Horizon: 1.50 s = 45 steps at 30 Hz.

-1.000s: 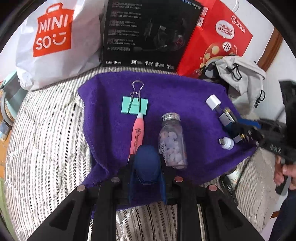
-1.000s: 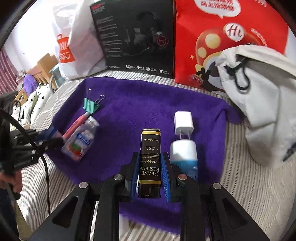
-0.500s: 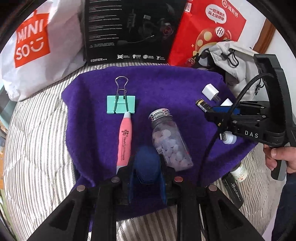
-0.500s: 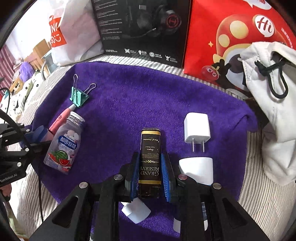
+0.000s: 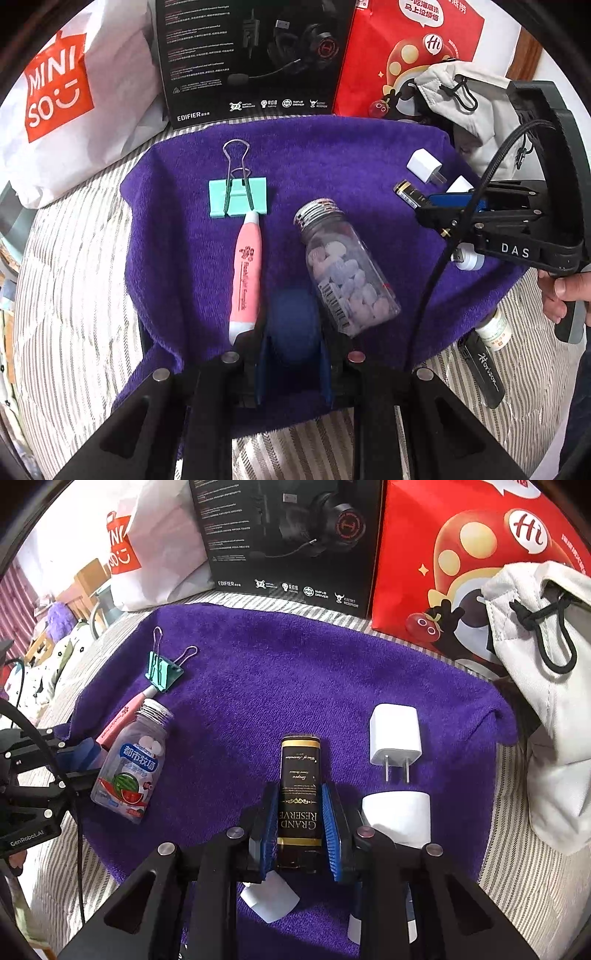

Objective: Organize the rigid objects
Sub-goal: 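Lay the blue cap on the towel while right tool stands the Grand Reserve bottle there, then grasp the black Horizon stick with left tool while right tool moves to the tape roll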

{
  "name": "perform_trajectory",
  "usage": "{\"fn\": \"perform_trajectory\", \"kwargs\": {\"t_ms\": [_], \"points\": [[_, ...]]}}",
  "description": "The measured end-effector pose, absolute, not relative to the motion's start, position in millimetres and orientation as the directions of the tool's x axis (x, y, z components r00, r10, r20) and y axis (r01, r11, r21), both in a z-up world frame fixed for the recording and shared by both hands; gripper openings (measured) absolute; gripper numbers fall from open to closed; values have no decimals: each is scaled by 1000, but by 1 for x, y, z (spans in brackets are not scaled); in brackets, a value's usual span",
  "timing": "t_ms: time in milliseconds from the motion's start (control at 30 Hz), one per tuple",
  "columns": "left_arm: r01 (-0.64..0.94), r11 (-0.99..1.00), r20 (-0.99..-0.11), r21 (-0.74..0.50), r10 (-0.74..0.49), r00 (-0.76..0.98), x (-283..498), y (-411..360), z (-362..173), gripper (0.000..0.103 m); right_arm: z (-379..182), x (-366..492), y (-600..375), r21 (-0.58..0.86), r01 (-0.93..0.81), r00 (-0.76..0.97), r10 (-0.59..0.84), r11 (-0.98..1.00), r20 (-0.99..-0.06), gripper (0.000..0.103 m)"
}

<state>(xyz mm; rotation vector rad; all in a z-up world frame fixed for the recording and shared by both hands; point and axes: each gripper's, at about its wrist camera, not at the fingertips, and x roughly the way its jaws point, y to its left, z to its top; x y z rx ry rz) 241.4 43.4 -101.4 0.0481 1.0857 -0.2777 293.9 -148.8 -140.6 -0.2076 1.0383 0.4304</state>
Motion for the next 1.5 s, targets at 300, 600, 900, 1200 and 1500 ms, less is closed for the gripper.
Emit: {"fn": "perform_trajectory", "kwargs": {"t_ms": [300,600,900,1200,1500], "points": [[199,973,-881,-118,-195,431,230,56,-91,33,-137,284,-157,101,-406,394,274,908,-878,36],[161,977,-864,-138,-199,463,203,65,-72,56,-103,238,-172,95,-374,453,271,923,-850,41],[170,973,-858,-155,-218,465,168,47,-71,61,-80,158,-217,125,-295,518,268,947,-812,59],[215,962,-866,-168,-248,433,149,-24,-85,61,-87,88,-282,196,-159,529,251,968,-810,69],[185,970,-879,-156,-222,422,155,-80,-100,61,-95,65,-306,255,-129,502,285,958,-817,69]]}}
